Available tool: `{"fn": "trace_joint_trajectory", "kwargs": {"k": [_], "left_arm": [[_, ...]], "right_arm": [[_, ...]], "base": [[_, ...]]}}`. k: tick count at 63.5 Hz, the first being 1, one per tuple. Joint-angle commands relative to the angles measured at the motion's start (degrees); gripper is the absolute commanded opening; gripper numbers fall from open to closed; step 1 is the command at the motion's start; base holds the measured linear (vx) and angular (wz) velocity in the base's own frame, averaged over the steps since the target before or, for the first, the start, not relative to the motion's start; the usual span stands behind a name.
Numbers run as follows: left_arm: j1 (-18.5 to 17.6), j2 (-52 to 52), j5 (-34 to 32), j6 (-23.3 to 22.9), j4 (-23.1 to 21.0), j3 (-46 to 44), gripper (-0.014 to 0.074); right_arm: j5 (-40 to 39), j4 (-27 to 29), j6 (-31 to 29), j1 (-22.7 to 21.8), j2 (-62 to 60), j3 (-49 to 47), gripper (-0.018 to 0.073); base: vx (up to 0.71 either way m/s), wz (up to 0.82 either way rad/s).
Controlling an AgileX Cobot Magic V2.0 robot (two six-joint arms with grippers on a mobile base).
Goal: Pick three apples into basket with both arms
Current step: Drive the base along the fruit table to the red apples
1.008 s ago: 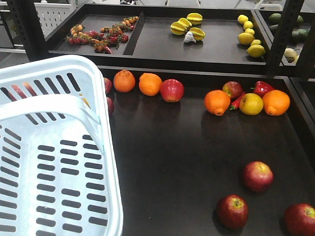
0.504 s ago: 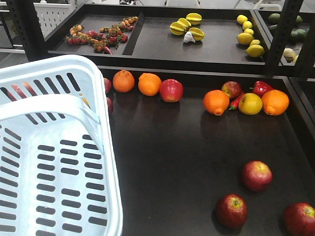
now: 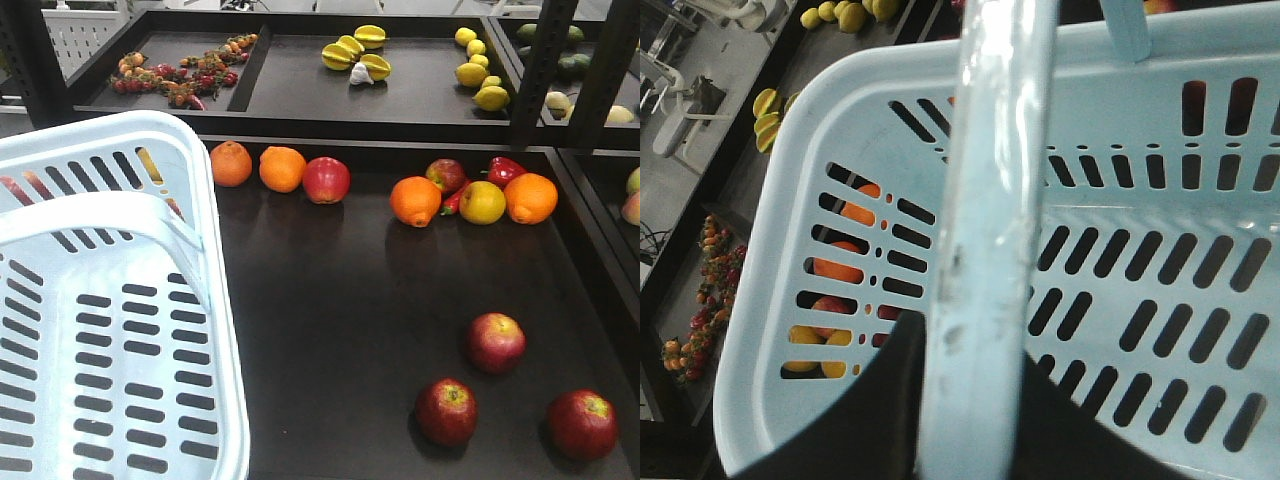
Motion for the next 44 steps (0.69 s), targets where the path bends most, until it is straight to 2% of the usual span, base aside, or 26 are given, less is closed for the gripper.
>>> {"fn": "trace_joint_trajectory", "kwargs": {"k": [1, 44], "left_arm": [[-0.2, 0.0, -5.3, -0.8, 0.1, -1.9, -0.0008], [-0.2, 0.0, -5.3, -0.8, 0.1, -1.9, -0.0008]], "right_arm": [[-4.0, -0.4, -0.1, -0.3, -0.6, 0.8, -0.0009], [-4.0, -0.4, -0.1, -0.3, -0.6, 0.8, -0.0009]], "base": [[-0.03, -0.10], [-0.04, -0.14]]}}
